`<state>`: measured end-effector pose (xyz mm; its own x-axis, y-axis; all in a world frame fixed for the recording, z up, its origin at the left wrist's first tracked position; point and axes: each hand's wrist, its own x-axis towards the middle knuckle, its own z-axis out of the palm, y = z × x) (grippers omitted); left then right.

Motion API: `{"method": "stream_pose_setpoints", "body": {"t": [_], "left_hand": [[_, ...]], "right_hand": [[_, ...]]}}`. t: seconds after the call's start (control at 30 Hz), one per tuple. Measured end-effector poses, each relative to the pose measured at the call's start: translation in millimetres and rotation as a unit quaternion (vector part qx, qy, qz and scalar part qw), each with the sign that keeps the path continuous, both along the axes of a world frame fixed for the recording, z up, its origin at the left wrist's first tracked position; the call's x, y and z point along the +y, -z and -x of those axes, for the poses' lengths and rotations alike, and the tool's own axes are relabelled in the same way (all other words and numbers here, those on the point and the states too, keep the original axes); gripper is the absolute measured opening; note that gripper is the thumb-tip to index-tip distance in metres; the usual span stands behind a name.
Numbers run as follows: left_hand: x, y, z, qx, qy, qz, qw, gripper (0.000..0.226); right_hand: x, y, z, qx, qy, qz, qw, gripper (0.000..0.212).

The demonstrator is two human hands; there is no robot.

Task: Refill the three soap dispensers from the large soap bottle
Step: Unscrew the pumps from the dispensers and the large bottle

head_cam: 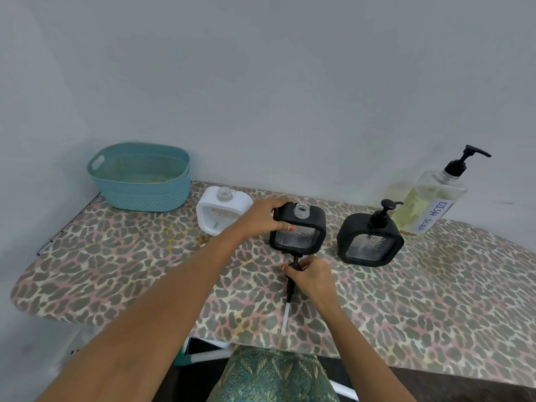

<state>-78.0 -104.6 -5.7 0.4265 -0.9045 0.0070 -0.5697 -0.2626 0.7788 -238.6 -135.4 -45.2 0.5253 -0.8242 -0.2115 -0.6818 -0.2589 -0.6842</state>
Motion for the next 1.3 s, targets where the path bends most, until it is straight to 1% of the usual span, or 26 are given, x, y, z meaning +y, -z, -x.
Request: {"method": "stream_pose_setpoints", "body": {"t": [0.2,0.47,0.6,0.67,0.77,0.87,0.93,1.03,1.2,1.3], "left_hand": [[1,-1,0,-0.001,0.004,-0.002,1.000,0.062],[3,-4,4,-0.007,0.009,0.003,1.000,0.059],[4,-6,10,-0.015,0.015,0.005,1.000,0.056],[5,-6,11,-0.020,0.013,0.001,1.000,0.060],[7,-9,13,-0.018,-0.001,-0.015,1.000,0.076],[8,-17,15,-0.021,-0.010,-0.016,1.000,0.086],[9,-24,18,-0.027,-0.012,0.000,1.000,0.085],[4,-34,26,-0.037,-0.010,0.025,0.999,0.077],[-21,-44,48,-0.041,0.013,0.039,0.998,0.066],[-42,-47,66,-0.013,0.029,0.044,0.999,0.064]], "right_hand": [[1,10,-3,-0.017,0.002,-0.007,1.000,0.030],[-2,10,-3,-0.039,0.011,-0.015,0.999,0.040],[-3,4,2,-0.059,0.015,-0.008,0.998,0.039],[-3,1,6,-0.069,0.016,-0.003,0.997,0.039],[-7,-7,10,-0.082,0.019,0.008,0.996,0.040],[-17,-19,20,-0.099,0.021,0.031,0.994,0.036],[-27,-28,28,-0.115,0.024,0.051,0.992,0.033],[-46,-46,42,-0.151,0.039,0.068,0.985,0.030],[-79,-76,61,-0.189,0.106,0.101,0.971,0.032],[-94,-79,70,-0.188,0.138,0.114,0.966,0.035]]}}
